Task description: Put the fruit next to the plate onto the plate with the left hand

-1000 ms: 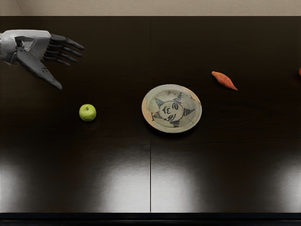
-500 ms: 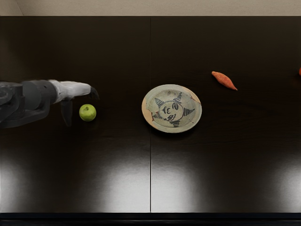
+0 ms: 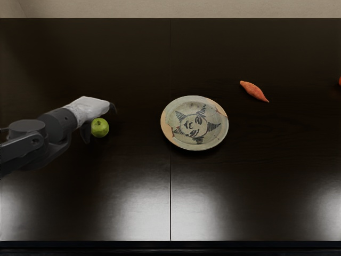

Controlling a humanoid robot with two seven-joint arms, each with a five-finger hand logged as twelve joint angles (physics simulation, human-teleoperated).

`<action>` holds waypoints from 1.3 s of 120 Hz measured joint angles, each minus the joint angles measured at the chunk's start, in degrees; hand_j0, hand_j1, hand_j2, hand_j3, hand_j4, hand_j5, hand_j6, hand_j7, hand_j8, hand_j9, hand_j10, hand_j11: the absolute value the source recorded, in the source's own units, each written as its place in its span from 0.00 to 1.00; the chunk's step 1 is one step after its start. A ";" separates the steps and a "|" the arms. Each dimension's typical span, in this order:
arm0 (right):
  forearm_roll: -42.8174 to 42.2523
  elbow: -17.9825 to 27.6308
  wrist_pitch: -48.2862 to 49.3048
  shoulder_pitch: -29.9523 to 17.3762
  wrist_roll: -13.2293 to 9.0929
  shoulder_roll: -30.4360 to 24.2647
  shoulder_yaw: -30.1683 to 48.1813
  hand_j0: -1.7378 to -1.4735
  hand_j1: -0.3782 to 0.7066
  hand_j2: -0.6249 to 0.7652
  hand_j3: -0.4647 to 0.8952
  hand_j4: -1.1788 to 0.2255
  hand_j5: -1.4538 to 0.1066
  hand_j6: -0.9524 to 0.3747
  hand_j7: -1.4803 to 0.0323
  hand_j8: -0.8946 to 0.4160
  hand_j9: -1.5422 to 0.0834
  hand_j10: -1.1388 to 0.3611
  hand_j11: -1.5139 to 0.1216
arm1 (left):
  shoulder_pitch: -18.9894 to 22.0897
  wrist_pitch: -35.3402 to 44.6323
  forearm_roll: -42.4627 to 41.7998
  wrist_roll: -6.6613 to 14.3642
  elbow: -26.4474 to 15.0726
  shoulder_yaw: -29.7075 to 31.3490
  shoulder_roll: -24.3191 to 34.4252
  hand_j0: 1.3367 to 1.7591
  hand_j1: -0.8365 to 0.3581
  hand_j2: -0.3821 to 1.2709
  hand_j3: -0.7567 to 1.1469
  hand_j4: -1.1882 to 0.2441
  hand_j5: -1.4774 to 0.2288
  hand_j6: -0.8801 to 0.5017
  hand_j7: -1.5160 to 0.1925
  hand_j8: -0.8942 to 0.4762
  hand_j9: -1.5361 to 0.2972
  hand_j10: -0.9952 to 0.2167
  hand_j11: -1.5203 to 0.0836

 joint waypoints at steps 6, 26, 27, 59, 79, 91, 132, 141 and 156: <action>0.00 0.00 0.00 0.00 0.00 0.00 0.00 0.30 0.06 0.44 0.34 0.82 0.90 0.69 0.95 0.66 0.92 0.74 0.90 | 0.08 0.24 0.07 0.00 0.76 0.38 -0.57 0.76 0.69 0.27 0.40 0.62 0.63 0.41 0.66 0.43 0.62 0.57 0.70; 0.00 0.00 -0.01 0.00 0.00 0.00 0.00 0.30 0.06 0.44 0.34 0.82 0.90 0.69 0.95 0.66 0.92 0.74 0.90 | -0.61 1.42 0.34 0.00 2.76 2.08 -1.39 0.76 0.65 0.28 0.40 0.59 0.60 0.38 0.62 0.40 0.59 0.53 0.67; 0.00 0.00 -0.01 0.00 0.00 0.00 0.00 0.30 0.06 0.44 0.34 0.82 0.90 0.69 0.95 0.66 0.92 0.74 0.90 | -0.61 1.44 0.35 0.00 2.81 2.13 -1.39 0.76 0.65 0.28 0.40 0.58 0.60 0.38 0.62 0.40 0.59 0.53 0.67; 0.00 0.00 -0.03 0.00 0.00 0.00 0.00 0.30 0.06 0.44 0.34 0.82 0.90 0.69 0.95 0.66 0.92 0.74 0.90 | -0.38 1.76 0.51 0.00 3.80 3.29 -1.74 0.76 0.57 0.29 0.40 0.53 0.55 0.32 0.56 0.34 0.54 0.47 0.60; 0.00 0.00 -0.01 0.00 0.00 0.00 0.00 0.30 0.06 0.44 0.34 0.82 0.90 0.69 0.95 0.66 0.92 0.74 0.90 | -0.44 1.76 0.58 0.00 4.60 3.49 -1.74 0.76 0.52 0.29 0.40 0.49 0.51 0.32 0.53 0.30 0.50 0.42 0.56; 0.00 0.00 -0.01 0.00 0.00 0.00 0.00 0.30 0.06 0.44 0.34 0.82 0.90 0.69 0.95 0.66 0.92 0.74 0.90 | -0.52 1.68 0.63 0.01 5.12 3.65 -2.07 0.76 0.48 0.30 0.40 0.45 0.47 0.30 0.49 0.27 0.46 0.38 0.52; 0.00 0.00 -0.03 0.00 0.00 0.00 0.00 0.30 0.06 0.44 0.34 0.82 0.90 0.69 0.95 0.66 0.92 0.74 0.90 | -1.24 1.71 0.83 0.04 7.76 5.40 -4.10 0.76 0.43 0.38 0.45 0.43 0.29 0.38 0.30 0.33 0.27 0.22 0.30; 0.00 0.00 -0.03 0.00 0.00 0.00 0.00 0.30 0.06 0.44 0.34 0.82 0.90 0.69 0.95 0.66 0.92 0.74 0.90 | -1.92 1.62 0.49 0.02 8.12 5.49 -4.34 0.75 0.45 0.36 0.43 0.45 0.26 0.41 0.27 0.34 0.25 0.19 0.28; 0.00 0.00 0.00 0.00 0.00 0.00 0.00 0.30 0.06 0.44 0.34 0.82 0.90 0.69 0.95 0.66 0.92 0.74 0.90 | -4.80 1.60 0.12 0.02 8.39 5.51 -6.11 0.74 0.48 0.33 0.42 0.46 0.22 0.40 0.24 0.34 0.23 0.17 0.25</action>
